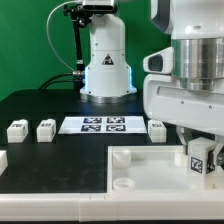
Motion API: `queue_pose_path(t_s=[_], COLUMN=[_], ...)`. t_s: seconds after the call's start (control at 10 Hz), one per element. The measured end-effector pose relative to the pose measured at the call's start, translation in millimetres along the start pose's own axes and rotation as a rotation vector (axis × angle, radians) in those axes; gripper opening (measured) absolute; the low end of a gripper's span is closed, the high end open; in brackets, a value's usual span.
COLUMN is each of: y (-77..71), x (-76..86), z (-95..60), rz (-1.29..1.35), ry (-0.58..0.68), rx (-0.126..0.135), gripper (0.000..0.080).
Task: Assemble one leg
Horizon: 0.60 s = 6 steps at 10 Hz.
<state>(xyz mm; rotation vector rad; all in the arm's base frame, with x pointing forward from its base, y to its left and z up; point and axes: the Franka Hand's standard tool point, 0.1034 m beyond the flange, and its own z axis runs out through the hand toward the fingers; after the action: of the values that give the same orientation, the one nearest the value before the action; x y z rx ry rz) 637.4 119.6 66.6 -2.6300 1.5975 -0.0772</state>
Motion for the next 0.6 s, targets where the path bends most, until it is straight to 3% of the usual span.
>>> queue_pose_path(t_s=[0.3,0.5,0.6], y=[-2.0,-2.4,-1.8], x=[2.1,2.2,2.0], z=[0.1,-0.5,-0.6], rz=[0.577,0.848,0.847], ry=[-0.06,-0.052,-0.041], rx=[-0.01,-0.014,-0.013], gripper=[0.029,0.0291,0.0291])
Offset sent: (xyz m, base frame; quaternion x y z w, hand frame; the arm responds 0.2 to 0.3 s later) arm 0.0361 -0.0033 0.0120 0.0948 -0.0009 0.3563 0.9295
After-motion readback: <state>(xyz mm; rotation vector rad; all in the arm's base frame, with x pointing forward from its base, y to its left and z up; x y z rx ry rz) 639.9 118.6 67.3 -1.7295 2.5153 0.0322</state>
